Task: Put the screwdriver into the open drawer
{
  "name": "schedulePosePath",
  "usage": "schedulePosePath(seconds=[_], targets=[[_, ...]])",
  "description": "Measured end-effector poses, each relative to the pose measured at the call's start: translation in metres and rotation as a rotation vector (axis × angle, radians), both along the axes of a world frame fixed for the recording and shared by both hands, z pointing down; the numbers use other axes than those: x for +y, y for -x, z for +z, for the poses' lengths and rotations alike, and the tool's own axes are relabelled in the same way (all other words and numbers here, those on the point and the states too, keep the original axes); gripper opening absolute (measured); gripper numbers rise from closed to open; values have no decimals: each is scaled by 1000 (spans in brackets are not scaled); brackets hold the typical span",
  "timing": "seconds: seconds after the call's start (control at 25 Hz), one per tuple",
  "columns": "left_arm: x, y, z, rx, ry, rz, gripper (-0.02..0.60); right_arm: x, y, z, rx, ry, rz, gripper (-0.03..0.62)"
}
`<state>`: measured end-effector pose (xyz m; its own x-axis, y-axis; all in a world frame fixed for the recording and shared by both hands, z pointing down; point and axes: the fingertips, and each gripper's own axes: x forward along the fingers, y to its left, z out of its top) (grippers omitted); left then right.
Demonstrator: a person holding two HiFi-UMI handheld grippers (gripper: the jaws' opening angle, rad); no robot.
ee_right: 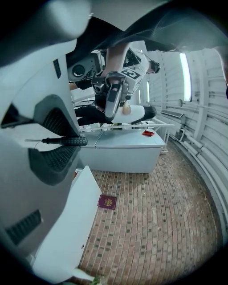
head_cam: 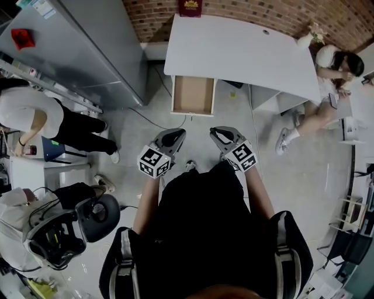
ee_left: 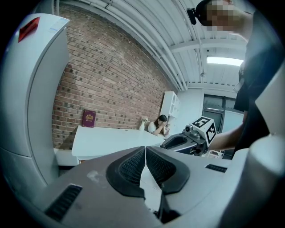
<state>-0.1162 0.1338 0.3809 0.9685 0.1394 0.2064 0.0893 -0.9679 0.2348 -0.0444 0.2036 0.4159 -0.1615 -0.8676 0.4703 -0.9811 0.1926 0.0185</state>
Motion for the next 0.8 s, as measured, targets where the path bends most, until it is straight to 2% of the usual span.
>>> schedulePosePath(seconds=[0.32, 0.8], targets=[[-20, 4, 5, -3, 12, -50, 20, -19, -1, 10, -1, 19, -39, 123], [-55, -21, 14, -30, 41, -115, 20, -62, -42, 17, -14, 43, -90, 123]])
